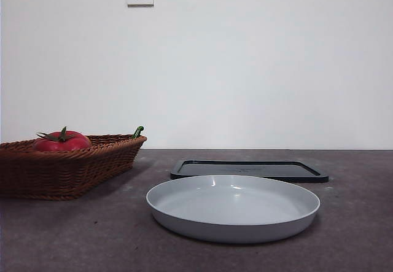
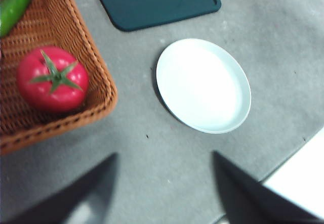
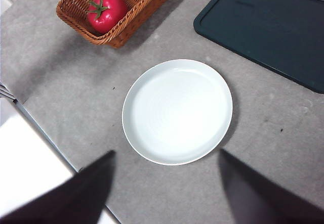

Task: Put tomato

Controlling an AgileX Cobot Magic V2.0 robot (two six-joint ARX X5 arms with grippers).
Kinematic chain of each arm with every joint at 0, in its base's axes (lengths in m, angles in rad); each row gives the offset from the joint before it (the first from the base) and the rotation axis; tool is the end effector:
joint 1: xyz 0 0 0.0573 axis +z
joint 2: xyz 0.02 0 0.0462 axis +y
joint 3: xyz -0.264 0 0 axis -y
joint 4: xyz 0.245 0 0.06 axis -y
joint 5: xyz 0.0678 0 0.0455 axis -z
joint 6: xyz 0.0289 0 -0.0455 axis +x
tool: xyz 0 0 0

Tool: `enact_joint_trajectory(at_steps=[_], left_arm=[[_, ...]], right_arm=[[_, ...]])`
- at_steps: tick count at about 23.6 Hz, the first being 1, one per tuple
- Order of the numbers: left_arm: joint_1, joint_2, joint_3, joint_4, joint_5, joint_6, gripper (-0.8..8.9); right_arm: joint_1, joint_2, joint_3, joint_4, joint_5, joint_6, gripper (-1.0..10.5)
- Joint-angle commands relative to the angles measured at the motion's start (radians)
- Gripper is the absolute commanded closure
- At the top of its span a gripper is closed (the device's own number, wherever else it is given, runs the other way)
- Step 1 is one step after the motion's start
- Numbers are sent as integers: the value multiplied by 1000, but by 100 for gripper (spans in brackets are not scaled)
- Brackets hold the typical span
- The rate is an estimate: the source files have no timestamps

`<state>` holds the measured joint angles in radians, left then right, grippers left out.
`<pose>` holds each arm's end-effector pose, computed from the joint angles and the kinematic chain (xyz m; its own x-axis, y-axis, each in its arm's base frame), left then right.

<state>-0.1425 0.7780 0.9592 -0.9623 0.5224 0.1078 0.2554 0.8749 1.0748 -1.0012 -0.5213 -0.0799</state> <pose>0.1247 -0.0325 0.3266 0.5383 -0.5813 -0.6102 0.5460 0.7921 -0.2729 0.1353 0.0502 0.3469 0.4580 0.6343 -0.6229 -0.6080 0.7346 0.3010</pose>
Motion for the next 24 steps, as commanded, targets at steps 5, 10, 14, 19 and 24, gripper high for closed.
enact_joint_trajectory(at_steps=[5, 10, 14, 19, 24], left_arm=[[-3, 20, 22, 69, -56, 11, 344], [-3, 80, 22, 152, -135, 11, 344], [-3, 160, 22, 237, -149, 11, 345], [-16, 282, 22, 332, -214, 29, 345], [-34, 408, 22, 402, -264, 73, 345]], right_arm=[[5, 8, 20, 13, -3, -6, 556], [5, 8, 20, 14, -3, -6, 556], [5, 8, 20, 14, -3, -5, 556], [5, 8, 20, 14, -3, -5, 556], [5, 8, 20, 14, -3, -5, 556]])
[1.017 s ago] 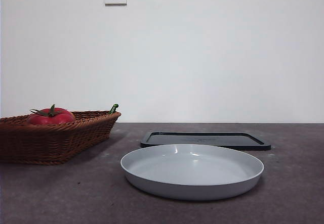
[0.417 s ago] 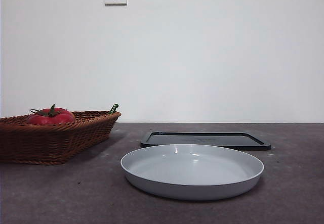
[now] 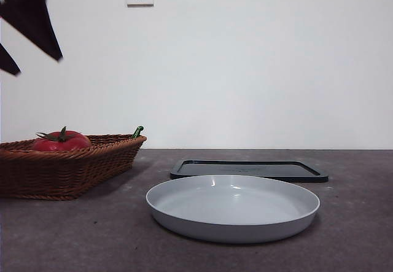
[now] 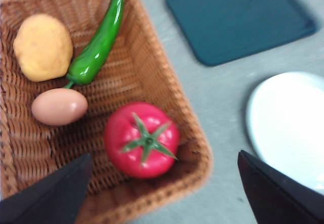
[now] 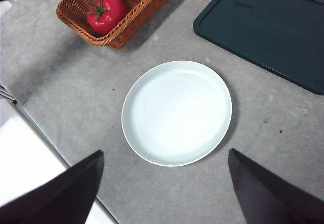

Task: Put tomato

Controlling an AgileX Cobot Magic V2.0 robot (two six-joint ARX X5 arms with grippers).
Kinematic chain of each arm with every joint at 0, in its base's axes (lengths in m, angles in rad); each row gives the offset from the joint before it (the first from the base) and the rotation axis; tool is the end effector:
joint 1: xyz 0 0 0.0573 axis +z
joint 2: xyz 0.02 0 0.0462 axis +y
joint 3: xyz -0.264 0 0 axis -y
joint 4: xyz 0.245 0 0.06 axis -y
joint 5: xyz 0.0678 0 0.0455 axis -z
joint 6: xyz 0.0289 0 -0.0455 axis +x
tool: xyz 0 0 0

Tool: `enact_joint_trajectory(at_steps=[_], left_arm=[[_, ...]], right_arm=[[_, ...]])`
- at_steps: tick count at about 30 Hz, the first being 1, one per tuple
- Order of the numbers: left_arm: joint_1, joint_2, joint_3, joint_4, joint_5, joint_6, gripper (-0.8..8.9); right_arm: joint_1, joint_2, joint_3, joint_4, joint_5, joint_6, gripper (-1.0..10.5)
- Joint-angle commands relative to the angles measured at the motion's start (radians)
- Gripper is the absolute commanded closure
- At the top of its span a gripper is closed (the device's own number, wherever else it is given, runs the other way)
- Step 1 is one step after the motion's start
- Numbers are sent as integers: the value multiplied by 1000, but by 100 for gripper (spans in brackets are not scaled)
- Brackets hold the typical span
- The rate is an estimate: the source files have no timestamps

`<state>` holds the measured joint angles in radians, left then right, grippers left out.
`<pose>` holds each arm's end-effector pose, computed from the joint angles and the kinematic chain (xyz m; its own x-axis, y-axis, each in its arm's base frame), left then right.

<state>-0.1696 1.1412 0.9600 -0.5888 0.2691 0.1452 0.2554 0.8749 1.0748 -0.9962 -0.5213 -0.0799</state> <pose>0.2259 -0.0465 0.2918 0.6373 -0.3789 -0.6711 0.4464 0.8913 -0.0793 0.1356 0.0503 0.3472 0.4610 0.6351 -0.6198 -0.6095 0.7342 0.2990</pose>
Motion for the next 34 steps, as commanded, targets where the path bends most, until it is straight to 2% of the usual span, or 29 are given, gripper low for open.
enact_joint_trajectory(at_steps=[1, 14, 34], left_arm=[[-10, 66, 21, 42, -16, 38, 345], [-22, 285, 21, 159, -41, 56, 345], [-34, 410, 21, 171, -69, 79, 346]], right_arm=[[5, 8, 20, 10, -3, -5, 556], [5, 8, 20, 8, -3, 1, 556], [5, 8, 20, 8, -5, 2, 556]])
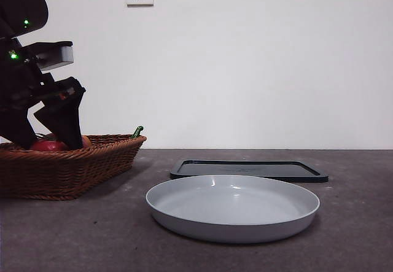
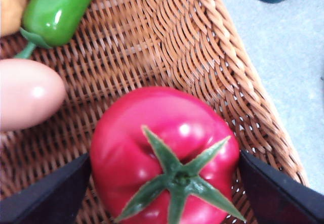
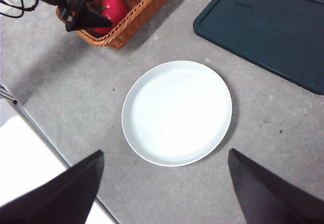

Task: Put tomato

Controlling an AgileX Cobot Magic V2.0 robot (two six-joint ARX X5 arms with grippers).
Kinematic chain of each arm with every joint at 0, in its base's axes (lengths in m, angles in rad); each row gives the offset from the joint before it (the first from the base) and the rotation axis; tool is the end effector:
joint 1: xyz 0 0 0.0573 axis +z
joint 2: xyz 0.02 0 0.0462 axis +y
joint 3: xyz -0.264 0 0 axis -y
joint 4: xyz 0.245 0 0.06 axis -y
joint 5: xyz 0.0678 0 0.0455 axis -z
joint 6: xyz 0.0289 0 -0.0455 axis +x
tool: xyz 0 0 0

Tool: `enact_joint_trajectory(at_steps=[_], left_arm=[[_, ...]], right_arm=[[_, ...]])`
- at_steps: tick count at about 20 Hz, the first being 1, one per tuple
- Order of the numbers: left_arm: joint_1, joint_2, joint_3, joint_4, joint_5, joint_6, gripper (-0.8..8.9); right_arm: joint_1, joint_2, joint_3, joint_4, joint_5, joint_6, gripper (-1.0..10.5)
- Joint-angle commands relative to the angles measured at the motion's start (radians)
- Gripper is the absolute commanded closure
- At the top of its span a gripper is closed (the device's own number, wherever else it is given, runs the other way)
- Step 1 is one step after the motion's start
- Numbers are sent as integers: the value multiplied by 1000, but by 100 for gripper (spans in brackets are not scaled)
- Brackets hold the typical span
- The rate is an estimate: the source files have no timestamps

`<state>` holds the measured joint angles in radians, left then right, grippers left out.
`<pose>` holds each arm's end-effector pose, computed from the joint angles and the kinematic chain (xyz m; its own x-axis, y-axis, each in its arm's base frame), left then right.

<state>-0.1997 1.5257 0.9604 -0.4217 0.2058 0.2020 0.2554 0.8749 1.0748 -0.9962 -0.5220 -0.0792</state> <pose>0.2930 -0.0653 0.2065 0.4883 -0.3073 -0.8168 0.4625 0.8848 -0.0565 0.1356 0.0503 0.3472 0.4606 0.6356 -0.6196 -0.6094 0.7340 0.2999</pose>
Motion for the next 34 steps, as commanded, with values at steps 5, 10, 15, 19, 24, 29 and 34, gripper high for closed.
enact_joint_trajectory(at_steps=[5, 10, 15, 19, 24, 29, 34], left_arm=[[-3, 27, 21, 3, -6, 22, 493], [-3, 23, 43, -10, -6, 20, 514], [-12, -19, 171, -111, 5, 14, 514], [-66, -52, 298, -226, 46, 13, 514], [-212, -71, 313, -237, 135, -5, 514], [-365, -24, 313, -189, 135, -4, 514], [-466, 80, 313, -141, 135, -4, 514]], right_arm=[[5, 8, 20, 8, -4, 1, 556], [5, 8, 20, 8, -3, 1, 556], [5, 8, 20, 8, -3, 1, 556], [5, 8, 20, 10, -2, 1, 556], [5, 8, 20, 10, -2, 1, 556], [5, 8, 20, 9, -2, 1, 556], [5, 8, 20, 8, -2, 1, 556]])
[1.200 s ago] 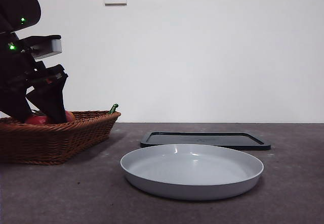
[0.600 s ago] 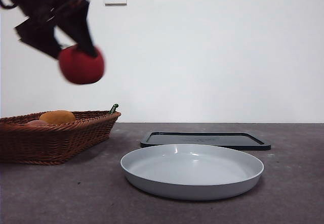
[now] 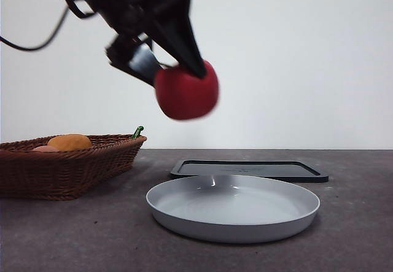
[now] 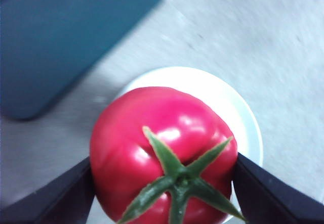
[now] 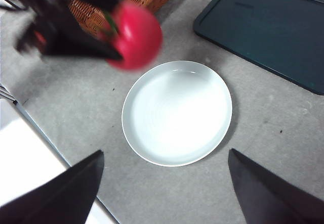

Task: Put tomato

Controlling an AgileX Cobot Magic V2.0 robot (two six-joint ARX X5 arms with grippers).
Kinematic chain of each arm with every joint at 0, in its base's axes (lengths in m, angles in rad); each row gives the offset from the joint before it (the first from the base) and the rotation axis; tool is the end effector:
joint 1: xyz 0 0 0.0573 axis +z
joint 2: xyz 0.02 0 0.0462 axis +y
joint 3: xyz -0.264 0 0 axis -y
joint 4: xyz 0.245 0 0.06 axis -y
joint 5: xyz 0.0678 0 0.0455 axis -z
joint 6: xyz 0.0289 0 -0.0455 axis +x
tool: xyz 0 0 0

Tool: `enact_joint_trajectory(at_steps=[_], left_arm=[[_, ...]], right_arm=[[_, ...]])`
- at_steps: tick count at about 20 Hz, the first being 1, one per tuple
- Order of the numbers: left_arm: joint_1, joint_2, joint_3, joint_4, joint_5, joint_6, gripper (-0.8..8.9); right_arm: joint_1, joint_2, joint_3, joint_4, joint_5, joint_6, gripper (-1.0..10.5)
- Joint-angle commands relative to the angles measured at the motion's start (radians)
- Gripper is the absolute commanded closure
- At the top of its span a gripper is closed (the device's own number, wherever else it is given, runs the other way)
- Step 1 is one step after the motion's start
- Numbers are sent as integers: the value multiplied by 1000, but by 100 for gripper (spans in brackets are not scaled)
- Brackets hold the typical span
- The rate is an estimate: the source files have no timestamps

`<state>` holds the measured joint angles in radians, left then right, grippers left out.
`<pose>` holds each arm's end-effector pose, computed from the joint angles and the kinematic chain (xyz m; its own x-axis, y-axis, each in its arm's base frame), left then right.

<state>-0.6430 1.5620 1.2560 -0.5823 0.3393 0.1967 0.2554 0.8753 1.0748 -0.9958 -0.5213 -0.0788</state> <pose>0.2578 -0.2052 0.2771 0.2764 -0.6230 -0.7318 0.8406 0.5257 -0.1300 0.1357 0.0503 0.3472 0.4610 0.6351 -0.6198 -0.6088 0.7345 0.2998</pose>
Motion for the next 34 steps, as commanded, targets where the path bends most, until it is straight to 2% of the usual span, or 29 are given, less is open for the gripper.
enact_joint_trajectory(at_steps=[1, 8, 18, 22, 30, 34], left_arm=[[-39, 70, 18, 32, 1, 1, 514], [-104, 233, 18, 93, -2, 25, 514], [-113, 306, 18, 129, -2, 24, 498], [-114, 306, 18, 127, -2, 23, 364], [-110, 291, 69, 61, -2, 1, 360], [-109, 290, 96, 40, -2, -3, 277]], right_arm=[[5, 7, 20, 8, -2, 0, 556], [5, 7, 20, 7, -2, 1, 556], [5, 7, 20, 6, -2, 2, 556], [5, 7, 20, 6, -2, 2, 556], [5, 7, 20, 7, -2, 2, 556], [5, 7, 20, 6, -2, 2, 556]])
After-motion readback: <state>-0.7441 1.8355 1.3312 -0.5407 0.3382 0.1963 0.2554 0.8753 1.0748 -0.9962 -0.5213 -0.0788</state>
